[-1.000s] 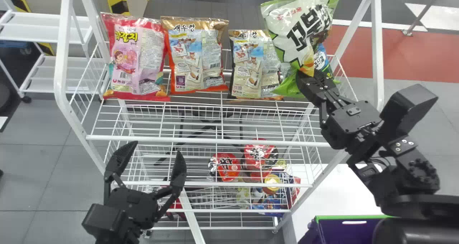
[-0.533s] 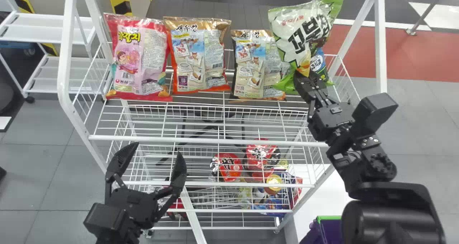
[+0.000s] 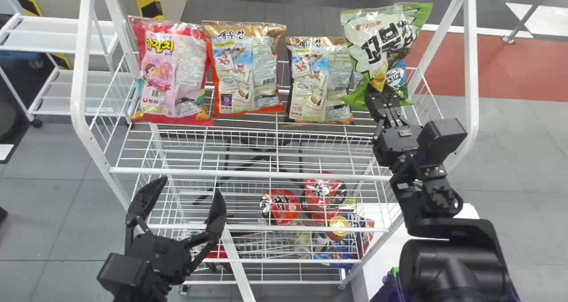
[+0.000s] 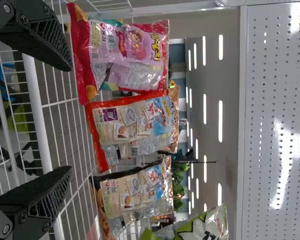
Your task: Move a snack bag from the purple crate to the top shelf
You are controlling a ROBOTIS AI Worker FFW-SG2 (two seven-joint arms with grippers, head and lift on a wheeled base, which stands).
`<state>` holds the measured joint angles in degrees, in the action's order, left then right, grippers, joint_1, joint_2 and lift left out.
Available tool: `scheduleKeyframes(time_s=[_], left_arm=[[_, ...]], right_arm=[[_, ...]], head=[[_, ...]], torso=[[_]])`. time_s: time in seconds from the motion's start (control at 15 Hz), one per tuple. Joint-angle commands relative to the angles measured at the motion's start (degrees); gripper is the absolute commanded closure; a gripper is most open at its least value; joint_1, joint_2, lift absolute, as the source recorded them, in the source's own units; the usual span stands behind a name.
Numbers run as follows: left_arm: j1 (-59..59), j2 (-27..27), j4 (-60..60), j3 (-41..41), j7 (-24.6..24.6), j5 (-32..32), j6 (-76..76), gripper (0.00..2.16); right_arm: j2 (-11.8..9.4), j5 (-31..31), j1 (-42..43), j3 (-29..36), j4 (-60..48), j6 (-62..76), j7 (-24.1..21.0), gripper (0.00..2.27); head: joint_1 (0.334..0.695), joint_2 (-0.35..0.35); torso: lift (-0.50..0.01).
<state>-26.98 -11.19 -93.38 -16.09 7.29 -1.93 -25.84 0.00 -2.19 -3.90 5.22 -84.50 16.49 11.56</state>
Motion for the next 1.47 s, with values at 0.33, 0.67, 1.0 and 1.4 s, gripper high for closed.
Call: scheduleKeyframes(time_s=[0.33, 0.67, 1.0, 1.4], left_arm=[[-0.09, -0.33, 0.48, -0.52, -0.44, -0.01, -0.74, 0.12], [-0.61, -0.5, 0.39, -0.52, -0.26, -0.01, -1.97, 0.12], [-0.61, -0.5, 0.48, -0.69, -0.35, -0.09, -1.97, 0.12], [-0.09, -0.41, 1.27, -0.69, -0.35, -0.01, -1.97, 0.12]], right_arm=[[0.05, -1.15, 4.6, 0.66, 10.76, 6.4, -5.06, 1.53], [0.05, -0.98, 6.63, 0.93, 15.07, 7.63, -5.85, 1.53], [0.05, -1.24, 8.21, 0.93, 18.14, 8.68, -9.28, 1.53], [0.05, -1.42, 10.76, 0.84, 21.48, 8.68, -10.86, 1.53]], head=[[0.695, -0.138], [0.695, -0.149], [0.695, -0.16], [0.695, -0.167]], torso=[[0.002], [0.002], [0.002], [0.002]])
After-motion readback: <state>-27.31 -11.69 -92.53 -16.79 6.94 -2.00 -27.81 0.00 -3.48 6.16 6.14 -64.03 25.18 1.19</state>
